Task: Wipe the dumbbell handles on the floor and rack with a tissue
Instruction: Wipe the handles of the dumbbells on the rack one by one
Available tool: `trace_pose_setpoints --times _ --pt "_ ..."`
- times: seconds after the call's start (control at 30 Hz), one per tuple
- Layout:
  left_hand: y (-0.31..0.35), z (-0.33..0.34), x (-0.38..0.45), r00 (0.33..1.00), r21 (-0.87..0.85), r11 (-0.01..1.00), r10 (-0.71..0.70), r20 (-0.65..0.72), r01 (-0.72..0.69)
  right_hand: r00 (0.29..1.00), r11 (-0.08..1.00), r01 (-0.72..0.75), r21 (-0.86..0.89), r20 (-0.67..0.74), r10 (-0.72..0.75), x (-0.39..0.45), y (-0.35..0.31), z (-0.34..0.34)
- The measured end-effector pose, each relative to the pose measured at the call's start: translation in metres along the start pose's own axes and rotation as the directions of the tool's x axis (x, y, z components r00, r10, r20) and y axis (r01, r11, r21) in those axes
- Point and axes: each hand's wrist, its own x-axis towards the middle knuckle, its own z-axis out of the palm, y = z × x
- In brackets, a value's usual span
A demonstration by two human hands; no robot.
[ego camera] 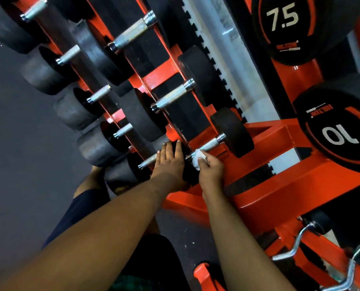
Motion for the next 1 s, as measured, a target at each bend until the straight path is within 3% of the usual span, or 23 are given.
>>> trace_pose_setpoints --times 0.07,0.1,0.13,0.17,0.23,0.3,0.33,0.4,0.47,0.5,0.57,0.63,0.67,0.77,0.8,0.87,0.97,1.0 --pt "0.0 -0.001 0.0 1.0 0.021 1.0 0.006 0.006 -0.006 0.953 0.914 0.296 -0.278 0.024 -0.301 0.008 -0.008 -0.006" --pt "-0.001 -0.001 -0.001 1.0 0.023 1.0 0.009 0.015 -0.009 0.896 0.804 0.426 -0.416 0.066 -0.44 0.014 -0.011 -0.007" --pt "-0.001 -0.002 -0.001 1.0 0.021 1.0 0.012 0.018 -0.012 0.819 0.639 0.536 -0.551 0.158 -0.551 0.024 -0.01 -0.006" --pt "-0.001 -0.003 -0.002 1.0 0.018 1.0 0.015 0.018 -0.016 0.759 0.436 0.607 -0.665 0.32 -0.567 0.03 -0.011 -0.005" --pt "-0.001 -0.002 -0.002 1.0 0.015 1.0 0.02 0.018 -0.02 0.724 0.067 0.67 -0.74 0.63 -0.279 0.031 -0.009 -0.002" --pt "-0.002 -0.001 -0.001 1.0 0.013 1.0 0.021 0.014 -0.021 0.657 -0.102 0.748 -0.656 0.753 -0.027 0.029 -0.006 -0.009" --pt "-0.002 -0.001 -0.001 1.0 0.016 1.0 0.019 0.012 -0.02 0.636 -0.145 0.763 -0.63 0.772 -0.001 0.029 -0.007 -0.016" --pt "-0.001 -0.003 -0.001 1.0 0.027 1.0 0.015 0.02 -0.015 0.703 -0.168 0.689 -0.705 0.706 -0.084 0.038 -0.01 -0.03" --pt "0.0 -0.005 -0.001 0.999 0.037 0.999 0.01 0.039 -0.011 0.815 -0.121 0.54 -0.833 0.554 -0.169 0.045 -0.015 -0.035" --pt "0.0 -0.005 -0.001 0.999 0.035 0.999 0.009 0.041 -0.011 0.834 -0.104 0.512 -0.853 0.522 -0.179 0.043 -0.014 -0.032" --pt "-0.001 -0.003 0.0 0.999 0.021 1.0 0.013 0.032 -0.013 0.776 -0.117 0.607 -0.786 0.618 -0.128 0.031 -0.004 -0.024" --pt "-0.002 -0.001 0.001 1.0 0.008 1.0 0.014 0.015 -0.014 0.668 -0.172 0.723 -0.669 0.74 -0.075 0.025 0.004 -0.026" --pt "-0.002 0.0 0.001 1.0 0.007 1.0 0.013 0.015 -0.013 0.668 -0.191 0.719 -0.668 0.74 -0.076 0.028 0.002 -0.029" --pt "-0.002 -0.002 0.001 0.999 0.027 1.0 0.015 0.032 -0.015 0.85 -0.127 0.501 -0.856 0.514 -0.114 0.036 -0.012 -0.034" --pt "-0.002 -0.002 0.001 0.999 0.029 0.999 0.014 0.034 -0.015 0.877 -0.112 0.454 -0.884 0.465 -0.12 0.034 -0.013 -0.033" --pt "-0.002 -0.001 0.001 0.999 0.018 1.0 0.015 0.033 -0.016 0.857 -0.099 0.501 -0.86 0.509 -0.082 0.022 -0.009 -0.026" --pt "-0.004 0.002 0.002 1.0 -0.004 1.0 0.015 0.006 -0.015 0.7 -0.123 0.713 -0.69 0.71 0.072 0.008 -0.002 -0.026" --pt "-0.004 0.002 0.003 1.0 0.003 1.0 0.017 0.004 -0.017 0.683 -0.12 0.73 -0.673 0.725 0.086 0.01 -0.005 -0.029"
